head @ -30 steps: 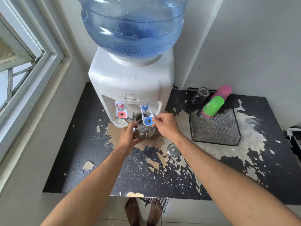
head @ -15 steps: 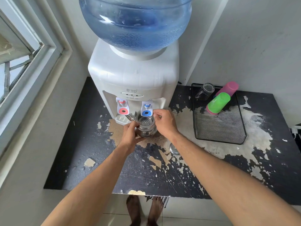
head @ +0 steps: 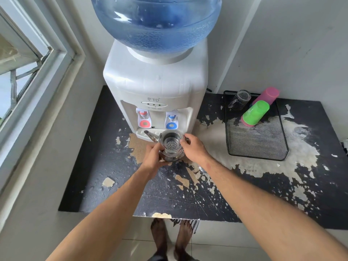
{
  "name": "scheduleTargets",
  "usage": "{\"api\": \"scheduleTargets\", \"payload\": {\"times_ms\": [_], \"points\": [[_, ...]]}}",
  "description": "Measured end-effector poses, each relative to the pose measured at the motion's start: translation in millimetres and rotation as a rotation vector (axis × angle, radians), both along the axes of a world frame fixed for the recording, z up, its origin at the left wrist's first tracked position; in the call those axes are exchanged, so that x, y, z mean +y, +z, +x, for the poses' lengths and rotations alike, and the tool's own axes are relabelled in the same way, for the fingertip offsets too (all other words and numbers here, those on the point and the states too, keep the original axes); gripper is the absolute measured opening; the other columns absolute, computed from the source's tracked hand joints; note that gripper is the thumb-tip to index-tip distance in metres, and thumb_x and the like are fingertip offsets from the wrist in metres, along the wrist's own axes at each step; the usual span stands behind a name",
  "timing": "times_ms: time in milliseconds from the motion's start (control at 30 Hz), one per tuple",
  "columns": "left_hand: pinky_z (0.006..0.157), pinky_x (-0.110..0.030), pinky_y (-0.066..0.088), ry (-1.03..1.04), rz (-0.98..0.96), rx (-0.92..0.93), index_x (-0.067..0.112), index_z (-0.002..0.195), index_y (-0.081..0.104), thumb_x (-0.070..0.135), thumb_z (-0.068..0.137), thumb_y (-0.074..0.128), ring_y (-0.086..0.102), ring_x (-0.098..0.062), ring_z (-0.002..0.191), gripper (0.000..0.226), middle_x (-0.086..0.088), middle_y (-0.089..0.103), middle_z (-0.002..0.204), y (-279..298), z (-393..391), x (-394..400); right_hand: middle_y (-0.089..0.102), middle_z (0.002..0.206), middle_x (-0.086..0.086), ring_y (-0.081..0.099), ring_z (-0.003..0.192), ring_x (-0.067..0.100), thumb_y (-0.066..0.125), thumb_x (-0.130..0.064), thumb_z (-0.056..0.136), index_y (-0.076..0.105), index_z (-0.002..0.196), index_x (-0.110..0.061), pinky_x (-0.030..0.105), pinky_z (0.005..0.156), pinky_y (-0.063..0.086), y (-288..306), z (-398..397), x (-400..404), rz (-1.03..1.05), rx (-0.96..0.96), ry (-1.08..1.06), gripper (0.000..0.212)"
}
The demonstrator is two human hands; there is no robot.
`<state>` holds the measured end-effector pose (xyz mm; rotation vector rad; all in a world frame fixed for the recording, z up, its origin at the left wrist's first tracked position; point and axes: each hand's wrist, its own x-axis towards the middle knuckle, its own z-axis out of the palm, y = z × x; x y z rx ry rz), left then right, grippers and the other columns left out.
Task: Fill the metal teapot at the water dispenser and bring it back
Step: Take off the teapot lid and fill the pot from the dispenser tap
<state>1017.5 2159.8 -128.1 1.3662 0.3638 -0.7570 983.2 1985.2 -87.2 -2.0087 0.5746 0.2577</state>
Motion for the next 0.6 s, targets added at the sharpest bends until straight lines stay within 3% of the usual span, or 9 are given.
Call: {"api": "scheduleTargets", "payload": {"times_ms": [67, 167, 333, 400, 467, 600], "points": [[0.086, -0.057, 0.064, -0.040, 0.023, -0.015, -0.003, 0.129, 0.049, 0.031, 0.087, 0.061, 0.076, -0.033, 0.096, 0.055, -0.024, 0.074, 0.110, 0.7, -6.6, 3.3, 0.063, 0.113, -0.005, 0.058, 0.084, -0.005, 0.052, -0.028, 0.106, 0.057, 0.137, -0.016, 0.002, 0.049, 0.041, -3.6, -7.9, -0.8, 0.023, 0.005, -0.006, 0.033], [0.071, -0.036, 0.065, -0.135, 0.070, -0.032, 0.004, 0.115, 0.053, 0.026, 0.095, 0.059, 0.077, -0.020, 0.079, 0.031, -0.008, 0.078, 0.087, 0.0, -17.6, 9.0, 0.065, 0.131, 0.003, 0.061, 0.088, -0.002, 0.053, -0.029, 0.106, 0.054, 0.142, -0.018, 0.012, 0.063, 0.045, -9.3, -25.5, -3.6, 0.038, 0.028, 0.004, 0.038], [0.080, -0.039, 0.066, -0.223, 0.147, -0.010, 0.001, 0.124, 0.056, 0.019, 0.100, 0.062, 0.074, -0.038, 0.105, 0.031, -0.023, 0.071, 0.117, -7.7, -36.8, 13.4, 0.058, 0.144, 0.003, 0.058, 0.104, 0.003, 0.057, -0.032, 0.104, 0.046, 0.151, -0.018, 0.015, 0.082, 0.042, -18.3, -55.0, -9.6, 0.018, 0.063, 0.013, 0.050], [0.089, -0.045, 0.064, -0.247, 0.178, -0.005, 0.001, 0.125, 0.059, 0.017, 0.100, 0.063, 0.075, -0.034, 0.102, 0.030, -0.021, 0.072, 0.117, -9.5, -45.2, 12.2, 0.059, 0.143, 0.001, 0.058, 0.114, 0.009, 0.057, -0.032, 0.104, 0.047, 0.151, -0.020, 0.015, 0.082, 0.040, -21.8, -63.7, -13.5, 0.004, 0.063, 0.028, 0.050], [0.087, -0.041, 0.064, -0.265, 0.206, -0.005, 0.005, 0.123, 0.065, 0.017, 0.099, 0.065, 0.073, -0.024, 0.101, 0.027, -0.015, 0.072, 0.117, -10.1, -54.3, 11.2, 0.058, 0.144, 0.000, 0.056, 0.120, 0.009, 0.058, -0.029, 0.103, 0.046, 0.152, -0.019, 0.015, 0.085, 0.039, -24.1, -70.4, -16.8, -0.014, 0.056, 0.039, 0.051], [0.087, -0.040, 0.064, -0.248, 0.180, 0.030, 0.007, 0.133, 0.061, 0.016, 0.100, 0.065, 0.069, -0.028, 0.115, 0.035, -0.015, 0.069, 0.127, -13.3, -69.2, 7.0, 0.052, 0.151, 0.001, 0.054, 0.127, 0.013, 0.058, -0.033, 0.103, 0.043, 0.155, -0.021, 0.023, 0.099, 0.041, -26.8, -79.6, -25.7, 0.035, 0.064, 0.068, 0.055]]}}
